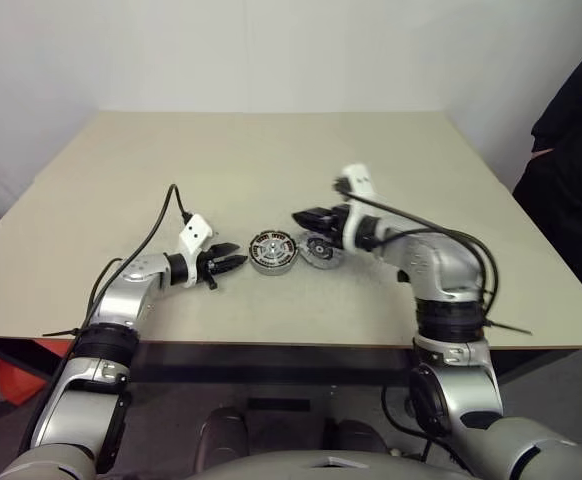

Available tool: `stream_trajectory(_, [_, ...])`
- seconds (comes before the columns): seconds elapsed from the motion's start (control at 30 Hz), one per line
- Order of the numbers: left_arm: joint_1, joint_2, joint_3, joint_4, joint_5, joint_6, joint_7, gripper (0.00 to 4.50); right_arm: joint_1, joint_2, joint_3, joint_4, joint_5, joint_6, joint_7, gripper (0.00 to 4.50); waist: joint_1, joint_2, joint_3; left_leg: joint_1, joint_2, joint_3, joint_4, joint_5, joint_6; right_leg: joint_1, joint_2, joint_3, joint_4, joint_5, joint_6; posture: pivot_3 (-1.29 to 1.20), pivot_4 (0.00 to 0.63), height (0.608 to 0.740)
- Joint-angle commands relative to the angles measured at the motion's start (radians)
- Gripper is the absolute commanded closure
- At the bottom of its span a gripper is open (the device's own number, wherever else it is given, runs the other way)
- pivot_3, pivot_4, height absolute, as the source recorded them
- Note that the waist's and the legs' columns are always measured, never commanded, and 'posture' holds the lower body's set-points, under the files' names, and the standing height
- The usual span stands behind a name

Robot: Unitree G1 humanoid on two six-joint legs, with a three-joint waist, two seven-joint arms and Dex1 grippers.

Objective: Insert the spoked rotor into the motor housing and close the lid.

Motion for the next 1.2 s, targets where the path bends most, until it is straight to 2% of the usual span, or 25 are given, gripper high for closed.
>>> stream_trajectory(0.03, [-0.018, 0.003, -0.003, 0.001, -0.004, -0.022, -0.017, 2.74, 0.065, 0.051, -0.218, -0.124, 0.072, 0.226, -0.053, 2.37, 0.009, 0.001, 0.0, 0.0, 0.0, 0.0, -0.001, 0.0, 0.0, -0.001, 0.0, 0.0, 0.0, 0.0, 0.0, 0.0, 0.0, 0.74])
stream_trajectory(0.13, [-0.034, 0.004, -0.008, 0.024, 0.001, -0.03, -0.029, 2.74, 0.114, 0.115, -0.335, -0.184, 0.146, 0.279, -0.096, 1.34, 0.008, 0.002, 0.001, 0.0, 0.001, 0.002, -0.003, 0.002, -0.003, -0.005, 0.001, 0.001, 0.002, 0.0, 0.0, 0.0, 0.0, 0.74])
stream_trajectory(0.27, [-0.063, 0.002, -0.021, 0.064, 0.009, -0.047, -0.042, 2.74, 0.105, 0.212, -0.482, -0.147, 0.196, 0.279, -0.227, 0.02, 0.011, 0.003, 0.0, 0.002, 0.002, 0.001, -0.006, 0.003, -0.006, -0.005, 0.002, 0.001, 0.003, -0.004, 0.007, 0.0, 0.0, 0.74])
stream_trajectory(0.5, [-0.08, 0.001, -0.026, 0.087, 0.019, -0.063, -0.046, 2.74, 0.063, 0.301, -0.561, -0.075, 0.265, 0.279, -0.385, 0.02, 0.011, 0.003, 0.0, 0.003, -0.001, 0.001, -0.007, 0.004, -0.006, -0.005, -0.003, 0.002, 0.002, -0.004, 0.008, 0.0, 0.0, 0.74])
stream_trajectory(0.87, [-0.054, 0.017, -0.017, 0.054, 0.02, -0.045, -0.035, 2.74, -0.001, 0.301, -0.55, 0.077, 0.313, 0.279, -0.425, 0.02, 0.008, 0.003, 0.0, 0.007, -0.001, 0.001, -0.015, 0.008, -0.013, -0.005, 0.0, 0.001, 0.001, -0.004, 0.008, 0.0, 0.0, 0.74])
stream_trajectory(1.03, [-0.047, 0.022, -0.016, 0.041, 0.019, -0.038, -0.031, 2.74, -0.018, 0.294, -0.517, 0.189, 0.309, 0.211, -0.41, 0.02, 0.005, 0.002, -0.001, 0.012, -0.001, 0.001, -0.018, 0.008, -0.014, -0.003, 0.0, 0.002, 0.001, -0.004, 0.008, 0.0, 0.0, 0.74])
stream_trajectory(1.2, [-0.041, 0.022, -0.022, 0.025, 0.02, -0.031, -0.024, 2.74, -0.011, 0.251, -0.387, 0.288, 0.304, 0.104, -0.36, 0.02, -0.004, 0.001, -0.001, 0.021, -0.001, 0.001, -0.021, 0.008, -0.013, 0.001, 0.0, 0.001, 0.0, -0.004, 0.008, 0.0, 0.0, 0.74])
